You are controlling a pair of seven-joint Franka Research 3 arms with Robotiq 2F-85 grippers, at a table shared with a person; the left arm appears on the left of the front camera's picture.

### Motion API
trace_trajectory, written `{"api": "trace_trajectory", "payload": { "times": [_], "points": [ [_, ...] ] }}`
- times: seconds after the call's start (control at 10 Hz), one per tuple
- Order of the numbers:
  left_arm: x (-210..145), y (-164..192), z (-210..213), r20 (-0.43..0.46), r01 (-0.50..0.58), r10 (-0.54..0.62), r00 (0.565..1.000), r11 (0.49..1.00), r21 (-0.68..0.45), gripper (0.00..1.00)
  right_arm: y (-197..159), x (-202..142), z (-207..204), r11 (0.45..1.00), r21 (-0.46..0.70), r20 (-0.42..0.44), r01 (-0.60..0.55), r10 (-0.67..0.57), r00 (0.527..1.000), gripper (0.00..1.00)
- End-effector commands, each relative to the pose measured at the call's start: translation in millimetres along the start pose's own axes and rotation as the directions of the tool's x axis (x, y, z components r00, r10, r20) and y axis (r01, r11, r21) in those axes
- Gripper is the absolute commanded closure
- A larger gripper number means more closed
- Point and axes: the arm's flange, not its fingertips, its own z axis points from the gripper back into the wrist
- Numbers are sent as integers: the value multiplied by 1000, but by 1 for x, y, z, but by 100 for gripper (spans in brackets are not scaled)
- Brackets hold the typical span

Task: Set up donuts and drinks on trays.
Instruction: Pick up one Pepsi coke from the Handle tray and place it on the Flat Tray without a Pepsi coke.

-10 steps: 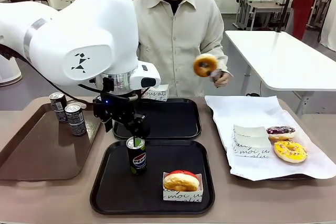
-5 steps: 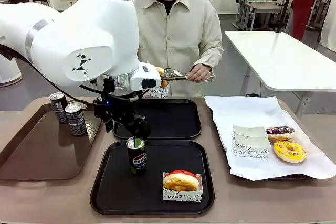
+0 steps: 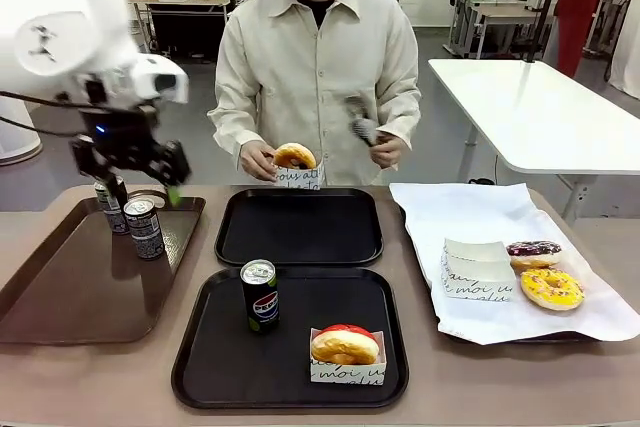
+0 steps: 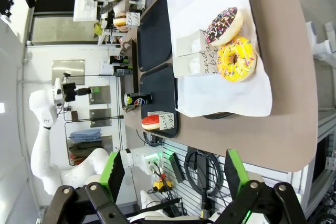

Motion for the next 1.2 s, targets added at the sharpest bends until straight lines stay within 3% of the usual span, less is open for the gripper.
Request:
{"api": "trace_trajectory", "payload": {
  "times": [0.0,0.1,0.3,0.4,0.5,0.8,0.9,1.1],
  "points": [
    [36,19,-7,16,-139,138,990,990,33,0,0,1,1,1000,21,6,-8,7,1000,0],
    [30,37,-14,40,-213,211,977,975,57,0,0,1,1,1000,21,6,-8,7,1000,0],
    [52,42,-12,42,-237,238,970,971,-27,0,0,1,1,1000,21,6,-8,7,1000,0],
    [26,29,-3,51,-278,280,958,959,-44,0,0,1,1,1000,21,6,-8,7,1000,0],
    [45,57,-15,24,-212,212,977,977,0,0,0,1,1,1000,21,6,-8,7,1000,0],
    [43,49,-13,28,-229,230,973,973,-11,0,0,1,1,1000,21,6,-8,7,1000,0],
    [62,45,-31,-35,-225,225,974,974,0,0,0,1,1,1000,21,6,-8,7,1000,0],
    [87,50,-58,-39,-245,245,969,969,4,0,0,1,1,1000,21,6,-8,7,1000,0]
  ]
}}
